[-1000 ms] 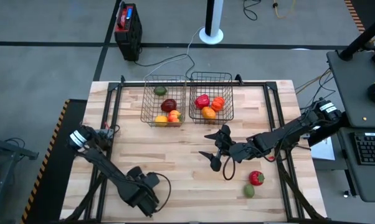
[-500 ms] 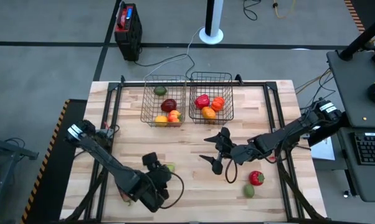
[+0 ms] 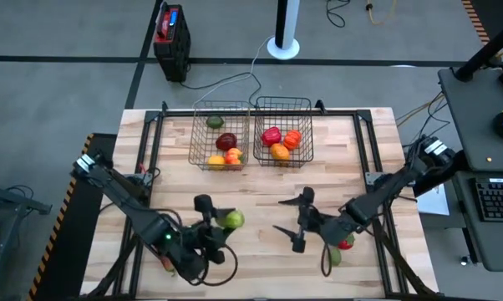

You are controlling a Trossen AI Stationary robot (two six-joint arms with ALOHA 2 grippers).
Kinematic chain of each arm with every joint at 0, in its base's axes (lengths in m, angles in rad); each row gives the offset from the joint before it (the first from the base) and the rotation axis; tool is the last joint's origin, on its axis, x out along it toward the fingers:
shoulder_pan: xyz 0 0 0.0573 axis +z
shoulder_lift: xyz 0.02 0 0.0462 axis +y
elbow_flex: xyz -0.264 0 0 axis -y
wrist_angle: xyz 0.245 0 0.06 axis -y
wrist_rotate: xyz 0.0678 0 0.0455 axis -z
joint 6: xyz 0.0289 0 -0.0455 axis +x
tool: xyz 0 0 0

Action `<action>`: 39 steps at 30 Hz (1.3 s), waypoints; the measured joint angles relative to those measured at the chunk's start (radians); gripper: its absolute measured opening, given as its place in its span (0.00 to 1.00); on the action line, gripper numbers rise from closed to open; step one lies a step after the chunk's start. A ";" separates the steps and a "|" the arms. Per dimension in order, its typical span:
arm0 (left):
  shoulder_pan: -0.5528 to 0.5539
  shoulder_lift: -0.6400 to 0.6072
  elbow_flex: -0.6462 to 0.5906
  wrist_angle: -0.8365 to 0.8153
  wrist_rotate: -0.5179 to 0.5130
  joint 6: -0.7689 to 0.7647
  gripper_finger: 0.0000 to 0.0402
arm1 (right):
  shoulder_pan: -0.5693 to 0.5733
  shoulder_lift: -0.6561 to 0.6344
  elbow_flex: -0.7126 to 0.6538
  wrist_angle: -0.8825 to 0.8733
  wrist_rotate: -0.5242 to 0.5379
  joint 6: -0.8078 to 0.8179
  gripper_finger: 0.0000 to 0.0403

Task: Sort produce into baskets
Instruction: Put the green cucumber into the black wire basket

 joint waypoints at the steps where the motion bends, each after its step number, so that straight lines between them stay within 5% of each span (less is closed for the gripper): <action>1: 0.001 -0.018 -0.037 0.079 0.034 0.074 0.47 | 0.001 0.019 0.000 0.037 0.000 -0.024 0.86; 7: 0.039 -0.145 -0.342 0.798 0.377 0.510 0.48 | 0.001 0.174 0.000 0.328 -0.005 -0.210 0.86; 17: 0.120 -0.227 -0.674 1.444 0.444 0.540 0.48 | -0.038 0.339 0.011 0.797 -0.133 -0.344 0.86; 27: 0.150 -0.135 -0.683 1.547 0.447 0.517 0.48 | -0.100 0.351 0.095 0.709 -0.240 -0.293 0.86; 39: 0.166 -0.059 -0.614 1.543 0.447 0.512 0.48 | -0.109 0.352 0.188 0.514 -0.241 -0.256 0.83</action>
